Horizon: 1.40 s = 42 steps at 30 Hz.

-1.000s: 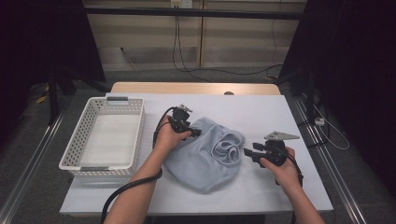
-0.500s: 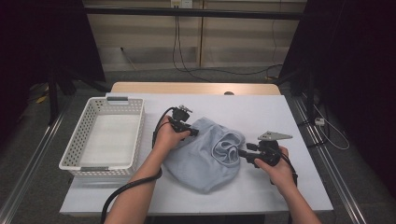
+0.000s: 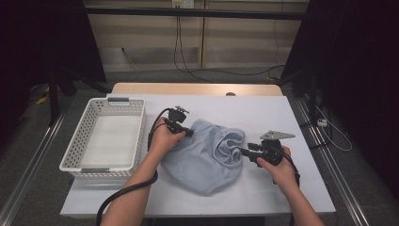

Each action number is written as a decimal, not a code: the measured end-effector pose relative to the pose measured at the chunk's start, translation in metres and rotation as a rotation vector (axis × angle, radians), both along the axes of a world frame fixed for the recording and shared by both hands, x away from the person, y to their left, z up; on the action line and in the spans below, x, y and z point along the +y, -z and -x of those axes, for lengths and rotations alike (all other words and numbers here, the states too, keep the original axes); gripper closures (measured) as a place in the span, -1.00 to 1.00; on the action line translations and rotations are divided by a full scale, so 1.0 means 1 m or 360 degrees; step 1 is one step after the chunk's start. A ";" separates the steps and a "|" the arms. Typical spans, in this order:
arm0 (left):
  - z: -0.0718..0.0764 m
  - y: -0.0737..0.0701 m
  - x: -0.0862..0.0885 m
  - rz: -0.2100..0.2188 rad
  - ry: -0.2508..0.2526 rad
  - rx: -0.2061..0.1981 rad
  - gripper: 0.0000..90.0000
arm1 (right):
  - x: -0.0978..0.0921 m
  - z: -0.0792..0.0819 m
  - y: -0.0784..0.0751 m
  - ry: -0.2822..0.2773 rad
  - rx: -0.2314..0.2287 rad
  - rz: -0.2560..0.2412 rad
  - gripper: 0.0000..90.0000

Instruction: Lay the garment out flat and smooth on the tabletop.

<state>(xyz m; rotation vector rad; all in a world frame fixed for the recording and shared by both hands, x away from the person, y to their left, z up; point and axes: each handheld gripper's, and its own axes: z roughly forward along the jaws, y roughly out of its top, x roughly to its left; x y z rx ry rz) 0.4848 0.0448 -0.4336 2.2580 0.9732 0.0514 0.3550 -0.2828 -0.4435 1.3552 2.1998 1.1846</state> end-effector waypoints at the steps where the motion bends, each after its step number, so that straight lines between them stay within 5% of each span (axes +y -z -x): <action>1: 0.001 -0.001 0.002 -0.0001 -0.0004 0.0001 0.85 | 0.001 -0.001 0.001 -0.0009 0.0005 -0.0006 0.25; 10: 0.008 -0.006 0.016 -0.0030 -0.0036 0.0003 0.85 | 0.001 -0.009 0.005 -0.0014 0.0048 -0.0059 0.38; 13: 0.009 -0.005 0.017 -0.0029 -0.0032 0.0007 0.85 | 0.010 -0.012 0.011 -0.0070 0.0088 0.0001 0.39; 20: 0.013 -0.006 0.019 -0.0026 -0.0019 0.0019 0.85 | 0.014 -0.013 0.016 -0.0095 0.0130 0.0055 0.95; 29: 0.023 -0.008 0.025 -0.0004 -0.0021 0.0049 0.85 | -0.023 -0.002 -0.004 0.0135 0.0002 -0.0023 0.97; 34: 0.029 -0.013 0.026 0.0015 -0.0004 0.0048 0.85 | -0.040 0.001 -0.005 0.0241 0.0002 -0.0023 0.97; 39: 0.023 -0.020 0.027 0.0086 -0.0025 -0.0019 0.76 | -0.038 0.003 -0.003 0.0218 0.0008 -0.0027 0.97; 42: 0.015 -0.024 0.025 0.0154 -0.0033 -0.0046 0.49 | -0.036 0.004 -0.002 0.0212 0.0009 -0.0022 0.97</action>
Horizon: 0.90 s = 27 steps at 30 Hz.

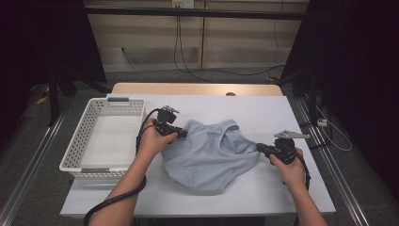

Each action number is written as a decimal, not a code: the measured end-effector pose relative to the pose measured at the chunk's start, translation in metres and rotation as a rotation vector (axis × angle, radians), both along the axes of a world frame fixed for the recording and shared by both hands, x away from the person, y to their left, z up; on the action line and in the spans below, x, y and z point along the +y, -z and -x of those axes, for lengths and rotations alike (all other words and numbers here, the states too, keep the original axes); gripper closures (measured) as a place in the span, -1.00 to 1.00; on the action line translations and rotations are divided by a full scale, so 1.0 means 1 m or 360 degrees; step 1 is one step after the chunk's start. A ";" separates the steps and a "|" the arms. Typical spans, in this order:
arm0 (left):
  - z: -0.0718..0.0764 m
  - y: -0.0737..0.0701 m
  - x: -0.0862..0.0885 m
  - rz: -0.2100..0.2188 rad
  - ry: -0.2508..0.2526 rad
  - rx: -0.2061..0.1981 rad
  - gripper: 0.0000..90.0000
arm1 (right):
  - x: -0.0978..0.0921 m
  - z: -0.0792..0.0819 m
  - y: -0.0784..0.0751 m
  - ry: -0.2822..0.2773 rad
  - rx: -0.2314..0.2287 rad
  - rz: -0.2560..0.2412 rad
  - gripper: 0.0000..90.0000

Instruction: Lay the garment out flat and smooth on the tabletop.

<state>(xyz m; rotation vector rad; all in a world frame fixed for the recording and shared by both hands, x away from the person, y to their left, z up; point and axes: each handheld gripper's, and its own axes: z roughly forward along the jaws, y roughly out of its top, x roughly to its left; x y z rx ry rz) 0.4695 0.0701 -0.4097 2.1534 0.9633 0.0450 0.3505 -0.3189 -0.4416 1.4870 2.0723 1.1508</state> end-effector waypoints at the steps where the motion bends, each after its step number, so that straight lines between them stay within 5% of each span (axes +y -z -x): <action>1: -0.002 -0.001 -0.002 0.0022 -0.0004 -0.0010 0.37 | 0.001 0.000 0.000 0.0000 0.0001 -0.0004 0.97; 4: -0.008 -0.004 -0.013 0.0091 0.0023 -0.0041 0.00 | 0.003 0.000 -0.001 -0.0005 -0.0004 -0.0008 0.97; 8: -0.013 -0.001 -0.034 0.0095 0.0100 -0.0055 -0.20 | 0.006 0.000 -0.002 -0.0016 -0.0001 0.0011 0.97; 18: -0.028 0.015 -0.075 0.0079 0.0220 -0.0042 -0.35 | 0.007 0.003 -0.001 -0.0020 0.0003 0.0004 0.97; 27: -0.040 0.027 -0.099 -0.0008 0.0282 -0.0049 -0.40 | 0.007 0.006 0.000 -0.0024 0.0018 0.0017 0.97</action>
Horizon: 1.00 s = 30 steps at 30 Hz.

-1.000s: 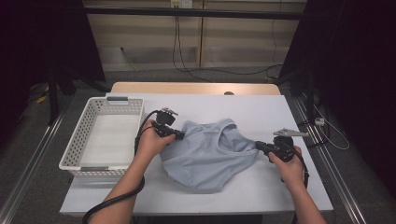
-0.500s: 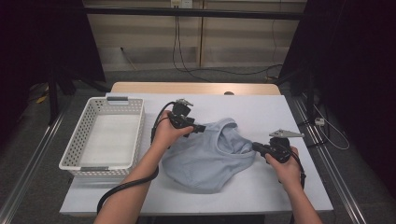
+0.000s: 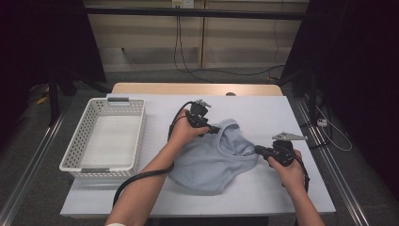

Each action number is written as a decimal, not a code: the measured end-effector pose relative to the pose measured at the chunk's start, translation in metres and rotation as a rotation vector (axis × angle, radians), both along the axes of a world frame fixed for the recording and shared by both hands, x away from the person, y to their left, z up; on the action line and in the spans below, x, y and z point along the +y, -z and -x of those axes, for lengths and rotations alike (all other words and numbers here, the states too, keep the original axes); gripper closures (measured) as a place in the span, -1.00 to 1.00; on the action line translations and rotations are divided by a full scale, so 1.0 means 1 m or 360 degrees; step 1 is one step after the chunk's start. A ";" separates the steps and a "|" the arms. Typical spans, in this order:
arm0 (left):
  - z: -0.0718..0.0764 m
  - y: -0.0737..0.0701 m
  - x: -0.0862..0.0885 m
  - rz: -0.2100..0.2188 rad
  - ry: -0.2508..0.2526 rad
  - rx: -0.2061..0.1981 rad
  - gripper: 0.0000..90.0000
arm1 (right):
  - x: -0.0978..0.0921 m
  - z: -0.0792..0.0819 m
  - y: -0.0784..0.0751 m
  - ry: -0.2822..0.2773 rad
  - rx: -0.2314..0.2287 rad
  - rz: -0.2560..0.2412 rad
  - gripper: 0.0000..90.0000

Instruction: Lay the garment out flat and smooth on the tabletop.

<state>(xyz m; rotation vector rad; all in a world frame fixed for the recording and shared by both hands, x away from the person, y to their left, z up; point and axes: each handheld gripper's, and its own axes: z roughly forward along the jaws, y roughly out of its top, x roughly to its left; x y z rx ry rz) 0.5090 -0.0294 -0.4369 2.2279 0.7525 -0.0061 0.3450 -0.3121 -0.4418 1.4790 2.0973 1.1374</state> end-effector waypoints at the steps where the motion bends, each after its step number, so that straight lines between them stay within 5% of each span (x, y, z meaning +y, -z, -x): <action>1: -0.001 0.003 -0.002 -0.0003 -0.0003 0.0008 -0.40 | 0.001 0.000 0.000 -0.0004 -0.0005 0.0011 0.97; 9: -0.003 0.014 -0.003 -0.0070 -0.0028 0.0063 -0.19 | 0.010 0.001 0.001 -0.0025 0.0001 0.0053 0.96; 16: 0.006 0.010 0.004 -0.0124 -0.0028 0.0216 0.80 | 0.012 0.002 0.003 -0.0027 0.0011 0.0070 0.96; 20: 0.014 0.010 0.018 -0.0093 -0.0056 0.0296 0.84 | 0.015 0.001 0.003 -0.0048 0.0023 0.0087 0.96; 30: 0.042 0.004 0.062 -0.0117 -0.0108 0.0317 0.85 | 0.038 -0.010 0.002 -0.0126 0.0042 0.0113 0.96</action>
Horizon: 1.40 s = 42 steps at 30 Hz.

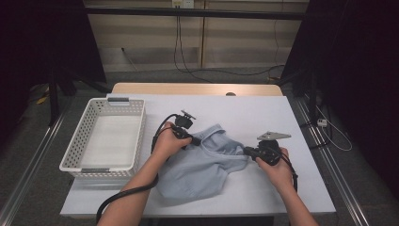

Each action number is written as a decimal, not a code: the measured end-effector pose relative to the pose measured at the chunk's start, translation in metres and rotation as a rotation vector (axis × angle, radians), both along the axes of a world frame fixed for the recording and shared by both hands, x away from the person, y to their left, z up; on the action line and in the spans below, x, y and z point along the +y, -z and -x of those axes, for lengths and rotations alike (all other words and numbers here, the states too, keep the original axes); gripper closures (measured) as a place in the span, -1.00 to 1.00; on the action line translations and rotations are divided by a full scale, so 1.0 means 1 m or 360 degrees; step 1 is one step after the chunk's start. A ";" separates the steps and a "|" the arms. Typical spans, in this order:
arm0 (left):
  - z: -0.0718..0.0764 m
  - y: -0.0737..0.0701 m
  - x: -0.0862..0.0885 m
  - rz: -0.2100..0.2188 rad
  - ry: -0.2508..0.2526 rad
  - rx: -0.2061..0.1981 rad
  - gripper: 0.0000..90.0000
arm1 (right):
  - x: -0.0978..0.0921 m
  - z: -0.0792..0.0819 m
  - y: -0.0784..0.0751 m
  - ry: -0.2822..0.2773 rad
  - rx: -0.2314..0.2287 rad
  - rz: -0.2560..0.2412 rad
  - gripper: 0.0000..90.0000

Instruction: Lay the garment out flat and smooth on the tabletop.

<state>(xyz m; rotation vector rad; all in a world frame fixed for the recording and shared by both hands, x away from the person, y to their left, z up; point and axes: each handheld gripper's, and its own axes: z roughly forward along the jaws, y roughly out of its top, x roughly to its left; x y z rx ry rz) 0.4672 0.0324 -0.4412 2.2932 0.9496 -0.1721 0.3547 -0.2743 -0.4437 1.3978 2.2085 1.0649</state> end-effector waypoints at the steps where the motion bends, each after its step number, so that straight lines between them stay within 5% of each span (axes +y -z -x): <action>1: 0.003 -0.001 0.003 0.0006 -0.0016 0.0003 0.85 | 0.003 -0.002 0.000 -0.0012 -0.0003 0.0006 0.96; 11: 0.014 -0.005 0.026 0.0051 -0.0064 -0.0026 0.81 | 0.024 -0.009 -0.002 -0.0077 0.0005 0.0043 0.96; 18: 0.000 -0.015 0.019 0.0181 -0.0089 -0.0161 0.26 | 0.024 -0.009 -0.002 -0.0065 0.0009 0.0047 0.96; 23: -0.012 -0.016 0.004 0.0218 -0.0065 -0.0196 0.09 | 0.026 -0.009 -0.002 -0.0053 0.0013 0.0051 0.96; 31: -0.029 -0.005 -0.022 0.0206 -0.0025 -0.0228 -0.02 | 0.025 -0.006 -0.004 -0.0044 0.0017 0.0066 0.96; 38: -0.037 0.008 -0.038 0.0120 0.0006 -0.0236 -0.03 | 0.024 -0.005 -0.003 -0.0015 0.0029 0.0051 0.96; 42: -0.037 0.012 -0.040 0.0080 -0.0030 -0.0255 0.29 | 0.025 -0.005 -0.003 -0.0014 0.0035 0.0061 0.96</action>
